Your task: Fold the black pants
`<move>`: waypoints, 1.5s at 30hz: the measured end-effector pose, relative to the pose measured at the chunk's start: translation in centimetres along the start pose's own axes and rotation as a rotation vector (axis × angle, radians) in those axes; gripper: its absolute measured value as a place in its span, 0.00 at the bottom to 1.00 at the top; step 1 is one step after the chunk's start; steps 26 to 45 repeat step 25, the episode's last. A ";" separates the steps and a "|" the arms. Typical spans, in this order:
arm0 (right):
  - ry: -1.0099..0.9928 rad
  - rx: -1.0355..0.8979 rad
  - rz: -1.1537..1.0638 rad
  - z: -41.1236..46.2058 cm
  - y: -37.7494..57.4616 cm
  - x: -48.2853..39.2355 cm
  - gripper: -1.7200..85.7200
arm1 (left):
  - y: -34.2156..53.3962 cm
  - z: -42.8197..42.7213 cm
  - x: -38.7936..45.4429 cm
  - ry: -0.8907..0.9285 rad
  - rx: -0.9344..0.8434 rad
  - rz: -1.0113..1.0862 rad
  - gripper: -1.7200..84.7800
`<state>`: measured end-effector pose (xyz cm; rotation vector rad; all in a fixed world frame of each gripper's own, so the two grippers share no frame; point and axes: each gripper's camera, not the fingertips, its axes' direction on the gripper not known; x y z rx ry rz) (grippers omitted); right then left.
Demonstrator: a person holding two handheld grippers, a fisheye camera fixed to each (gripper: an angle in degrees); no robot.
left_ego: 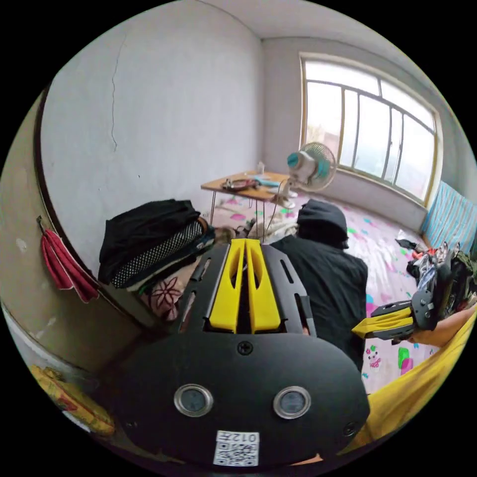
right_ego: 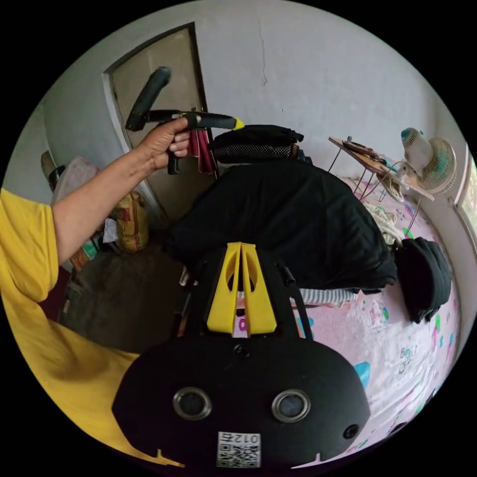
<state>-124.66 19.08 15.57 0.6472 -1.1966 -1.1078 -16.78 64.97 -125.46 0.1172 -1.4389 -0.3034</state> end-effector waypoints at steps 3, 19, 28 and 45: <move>0.085 0.146 0.024 -8.1 0.8 0.1 0.02 | -2.6 -2.1 7.6 0.122 0.105 0.052 0.02; 0.629 0.215 0.899 -51.8 31.9 5.6 0.03 | 0.0 3.9 69.6 1.362 -0.581 0.183 0.03; 0.761 0.314 1.099 -67.9 40.5 7.8 0.04 | 1.7 1.9 89.4 1.465 -0.845 0.311 0.02; 0.761 0.314 1.099 -67.9 40.5 7.8 0.04 | 1.7 1.9 89.4 1.465 -0.845 0.311 0.02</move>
